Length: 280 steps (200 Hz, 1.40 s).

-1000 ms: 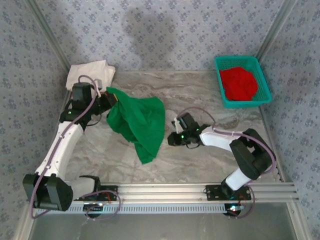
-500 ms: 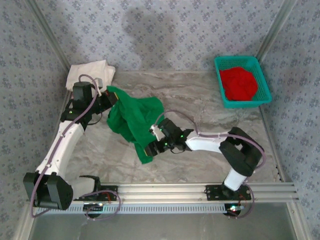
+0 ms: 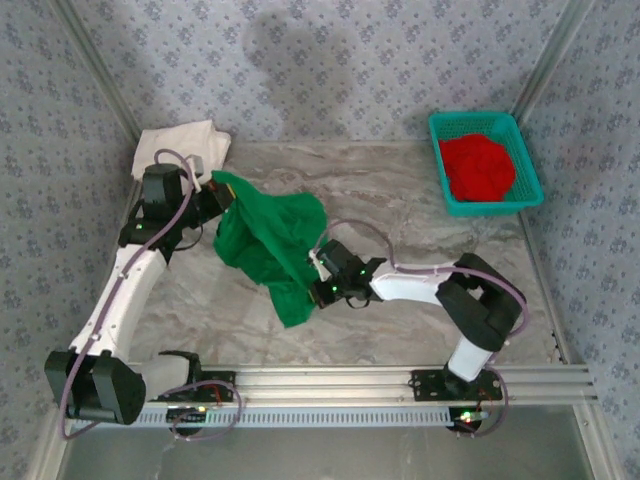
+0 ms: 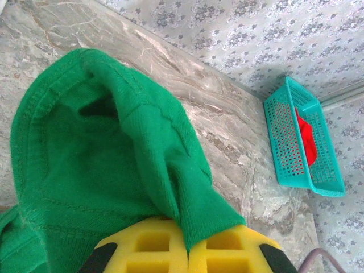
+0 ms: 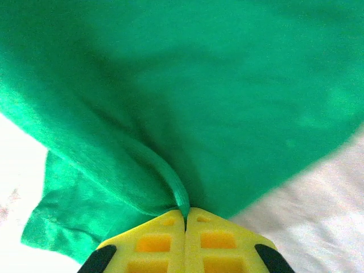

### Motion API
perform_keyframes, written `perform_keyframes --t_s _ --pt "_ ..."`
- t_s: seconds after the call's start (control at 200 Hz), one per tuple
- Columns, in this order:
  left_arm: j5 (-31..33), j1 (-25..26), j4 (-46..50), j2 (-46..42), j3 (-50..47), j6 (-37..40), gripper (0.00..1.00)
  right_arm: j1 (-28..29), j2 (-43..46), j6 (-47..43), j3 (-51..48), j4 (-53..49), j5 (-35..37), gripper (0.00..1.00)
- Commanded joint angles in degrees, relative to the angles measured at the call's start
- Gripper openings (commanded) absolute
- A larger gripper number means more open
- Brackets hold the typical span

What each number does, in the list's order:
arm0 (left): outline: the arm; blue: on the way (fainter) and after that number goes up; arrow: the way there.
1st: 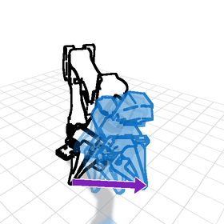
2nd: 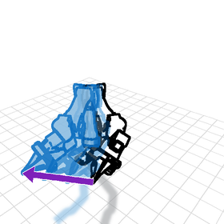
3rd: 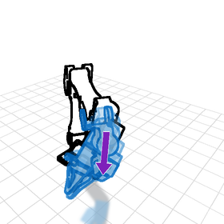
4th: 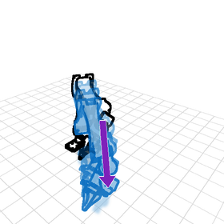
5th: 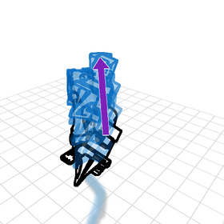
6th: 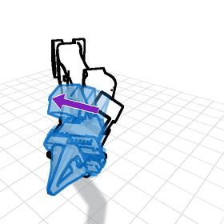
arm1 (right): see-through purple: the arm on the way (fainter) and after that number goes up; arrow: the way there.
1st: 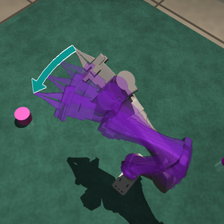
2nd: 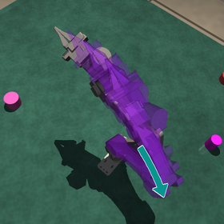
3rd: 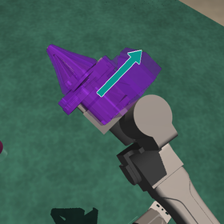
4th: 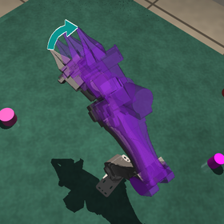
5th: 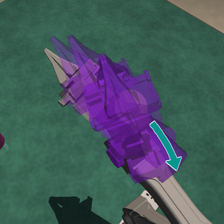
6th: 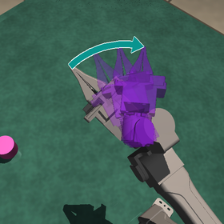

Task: Fold and stack the t-shirts

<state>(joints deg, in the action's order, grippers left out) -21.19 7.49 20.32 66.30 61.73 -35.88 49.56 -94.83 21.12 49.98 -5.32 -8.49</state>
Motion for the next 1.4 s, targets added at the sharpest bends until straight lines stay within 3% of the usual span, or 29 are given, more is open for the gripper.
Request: perform_keyframes --t_s 0.0,0.195,0.33,0.58,0.739,0.844,0.954,1.014,1.114,1.199,1.299,1.394 --pt "1.0 -0.5 -3.7 -1.7 3.0 0.6 0.00 -5.4 6.5 -4.0 5.5 -6.4 5.9 0.00" --pt "2.8 -0.9 -6.0 2.9 13.9 5.6 0.00 -15.8 9.3 -14.0 23.7 -16.8 6.2 0.00" --pt "5.2 -1.0 -8.0 6.2 22.0 9.7 0.00 -19.6 9.3 -20.9 33.5 -16.7 9.6 0.00" --pt "-0.7 -1.3 -10.8 17.9 39.9 17.7 0.00 -27.9 1.0 -31.3 56.7 -20.2 12.6 0.00" --pt "-3.6 -1.4 2.4 30.3 61.8 27.0 0.00 -32.3 -6.0 -35.9 72.5 -21.8 13.3 0.00" --pt "-3.7 -1.5 13.4 41.5 82.8 32.0 0.00 -35.1 -12.7 -37.4 85.3 -24.1 12.9 0.00" --pt "-4.1 -2.6 20.7 54.6 105.6 31.2 0.00 -36.5 -19.0 -39.4 97.1 -25.9 12.8 0.00" --pt "-5.9 -3.4 20.8 59.6 112.9 29.2 0.00 -36.8 -20.7 -40.6 100.1 -25.1 13.0 0.00" --pt "-7.7 -3.8 22.3 61.0 115.1 29.6 0.00 -37.0 -20.7 -41.8 100.7 -24.9 13.5 0.00" --pt "-6.0 -3.3 30.1 60.2 115.2 34.3 0.00 -36.9 -17.0 -40.6 95.9 -24.9 13.7 0.00" --pt "-4.3 -2.3 43.1 60.2 115.4 39.9 0.00 -35.8 -7.0 -38.0 77.5 -19.5 11.3 0.00" --pt "-2.7 1.3 59.7 64.0 119.7 43.1 0.00 -32.9 5.1 -35.1 53.2 -10.5 11.7 0.00"
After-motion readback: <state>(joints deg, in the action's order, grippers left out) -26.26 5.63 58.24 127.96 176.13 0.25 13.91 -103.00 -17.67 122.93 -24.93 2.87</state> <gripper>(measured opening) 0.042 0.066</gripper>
